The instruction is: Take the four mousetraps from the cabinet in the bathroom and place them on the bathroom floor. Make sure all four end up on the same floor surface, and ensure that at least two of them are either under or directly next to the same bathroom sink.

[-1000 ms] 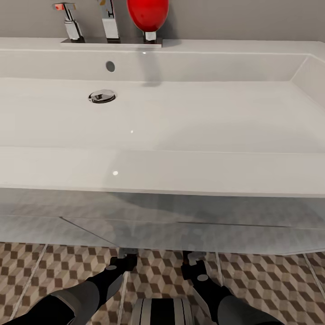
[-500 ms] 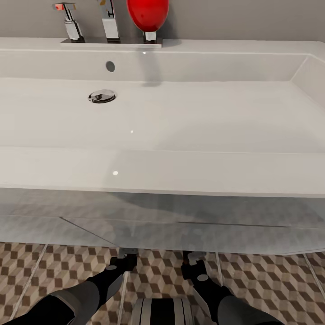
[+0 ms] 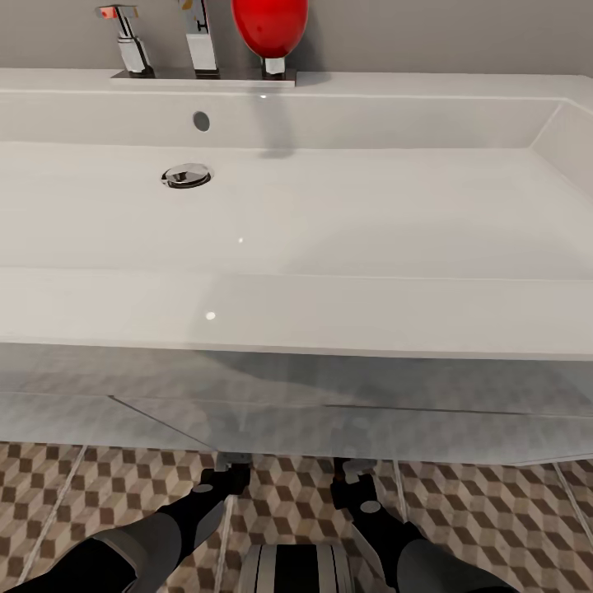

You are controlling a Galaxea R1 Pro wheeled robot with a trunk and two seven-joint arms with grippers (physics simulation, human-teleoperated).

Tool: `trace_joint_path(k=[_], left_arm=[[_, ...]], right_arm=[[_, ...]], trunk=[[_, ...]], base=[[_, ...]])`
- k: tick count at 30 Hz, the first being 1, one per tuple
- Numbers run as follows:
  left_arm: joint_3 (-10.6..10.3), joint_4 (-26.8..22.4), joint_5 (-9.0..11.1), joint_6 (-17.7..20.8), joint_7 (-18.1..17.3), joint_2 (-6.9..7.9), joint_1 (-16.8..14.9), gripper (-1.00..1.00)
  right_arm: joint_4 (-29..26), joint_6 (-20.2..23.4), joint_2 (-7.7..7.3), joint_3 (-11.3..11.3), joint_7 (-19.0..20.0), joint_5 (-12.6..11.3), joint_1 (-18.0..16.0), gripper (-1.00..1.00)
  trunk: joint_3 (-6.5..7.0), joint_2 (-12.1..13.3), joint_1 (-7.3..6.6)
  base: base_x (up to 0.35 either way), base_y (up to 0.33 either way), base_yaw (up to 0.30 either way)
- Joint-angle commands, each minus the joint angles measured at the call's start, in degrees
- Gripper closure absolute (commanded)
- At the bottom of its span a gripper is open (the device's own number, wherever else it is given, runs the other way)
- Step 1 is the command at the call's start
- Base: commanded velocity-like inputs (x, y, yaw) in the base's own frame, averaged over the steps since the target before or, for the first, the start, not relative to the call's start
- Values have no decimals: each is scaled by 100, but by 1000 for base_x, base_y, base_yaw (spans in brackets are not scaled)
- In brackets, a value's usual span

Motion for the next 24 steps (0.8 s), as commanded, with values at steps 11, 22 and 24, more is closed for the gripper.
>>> trace_joint_path(k=[11, 22, 24], left_arm=[[-49, 4, 38, -17, 14, -2, -1, 100], [-49, 4, 38, -17, 13, -3, -2, 100], [-49, 4, 38, -17, 13, -3, -2, 100]], right_arm=[[4, -9, 0, 41, -45, 30, -3, -100], [6, -13, 0, 42, -45, 36, -3, -100], [6, -14, 0, 41, -45, 36, -3, -100]], trunk=[[-3, -1, -1], [-3, -1, -1], [-3, -1, -1]], base=[[0, 0, 0], [0, 0, 0], [0, 0, 0]])
